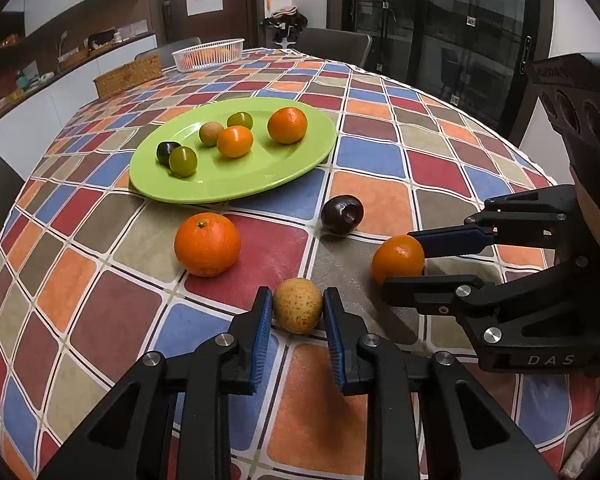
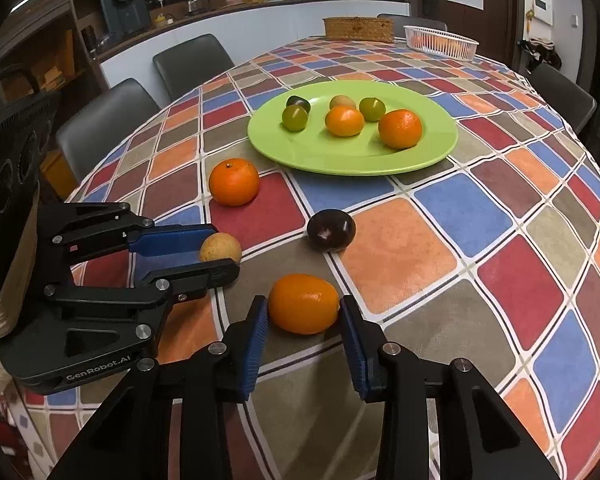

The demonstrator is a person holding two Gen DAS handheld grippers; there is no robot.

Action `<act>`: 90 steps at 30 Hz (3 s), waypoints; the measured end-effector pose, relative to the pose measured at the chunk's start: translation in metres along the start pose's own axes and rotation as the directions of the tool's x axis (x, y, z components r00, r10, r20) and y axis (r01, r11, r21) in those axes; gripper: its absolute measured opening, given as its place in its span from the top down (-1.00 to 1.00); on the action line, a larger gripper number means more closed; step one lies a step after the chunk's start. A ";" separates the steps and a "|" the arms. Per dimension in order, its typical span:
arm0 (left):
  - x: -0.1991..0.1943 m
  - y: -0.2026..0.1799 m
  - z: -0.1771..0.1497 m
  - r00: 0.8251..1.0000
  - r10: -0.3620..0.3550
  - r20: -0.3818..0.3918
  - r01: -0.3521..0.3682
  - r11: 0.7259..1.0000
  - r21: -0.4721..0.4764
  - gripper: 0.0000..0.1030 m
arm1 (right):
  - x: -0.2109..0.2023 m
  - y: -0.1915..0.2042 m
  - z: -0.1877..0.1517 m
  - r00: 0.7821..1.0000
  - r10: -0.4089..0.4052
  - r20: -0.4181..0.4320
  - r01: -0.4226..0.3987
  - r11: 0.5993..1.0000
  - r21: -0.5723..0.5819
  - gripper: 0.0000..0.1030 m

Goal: Organize fruits
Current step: 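Grasp a brown kiwi with the left tool while the right tool grasps a mandarin, then carry the kiwi and mandarin onto the green plate and open both tools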

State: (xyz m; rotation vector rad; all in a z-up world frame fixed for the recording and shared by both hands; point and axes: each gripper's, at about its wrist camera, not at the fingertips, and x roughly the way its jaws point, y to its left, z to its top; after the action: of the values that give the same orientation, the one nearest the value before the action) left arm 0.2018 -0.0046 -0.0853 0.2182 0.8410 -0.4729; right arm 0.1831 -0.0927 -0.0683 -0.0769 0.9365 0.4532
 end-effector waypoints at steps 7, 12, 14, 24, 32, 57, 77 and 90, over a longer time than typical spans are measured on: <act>-0.010 -0.003 0.004 1.000 0.007 0.022 -0.006 1.000 -0.006 0.49 | -0.005 -0.001 0.001 1.000 0.000 0.012 0.000 1.000 0.005 0.28; -0.020 -0.006 0.007 0.999 0.012 0.045 -0.012 1.000 -0.008 0.49 | -0.013 -0.001 0.004 0.999 0.002 0.033 -0.002 1.000 0.002 0.28; -0.026 -0.007 0.009 0.998 0.016 0.057 -0.016 1.000 -0.009 0.49 | -0.018 0.000 0.006 0.999 0.003 0.047 -0.003 1.000 0.001 0.28; -0.048 -0.015 0.020 0.993 0.045 0.113 -0.043 0.999 -0.022 0.50 | -0.047 0.000 0.014 0.993 -0.003 0.122 0.004 1.000 -0.011 0.28; -0.061 -0.018 0.036 0.986 0.073 0.150 -0.069 0.997 -0.029 0.50 | -0.063 -0.006 0.022 0.985 -0.005 0.173 0.007 1.000 -0.015 0.28; -0.046 0.017 0.109 0.979 0.097 0.180 -0.072 0.987 -0.145 0.50 | -0.061 -0.042 0.103 0.964 -0.016 0.266 0.025 0.999 -0.031 0.28; 0.028 0.079 0.154 0.994 0.095 0.044 -0.083 0.972 -0.222 0.50 | 0.007 -0.076 0.166 0.985 -0.083 0.150 0.087 0.996 -0.014 0.28; 0.075 0.107 0.155 0.994 0.065 -0.088 -0.091 0.940 -0.329 0.50 | 0.055 -0.086 0.178 0.996 -0.090 0.021 0.090 0.996 0.019 0.28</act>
State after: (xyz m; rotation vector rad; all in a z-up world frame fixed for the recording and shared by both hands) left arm 0.3987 0.0083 -0.0413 -0.0430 0.9693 -0.2431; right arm 0.3818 -0.1052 -0.0168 -0.0968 0.9119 0.3616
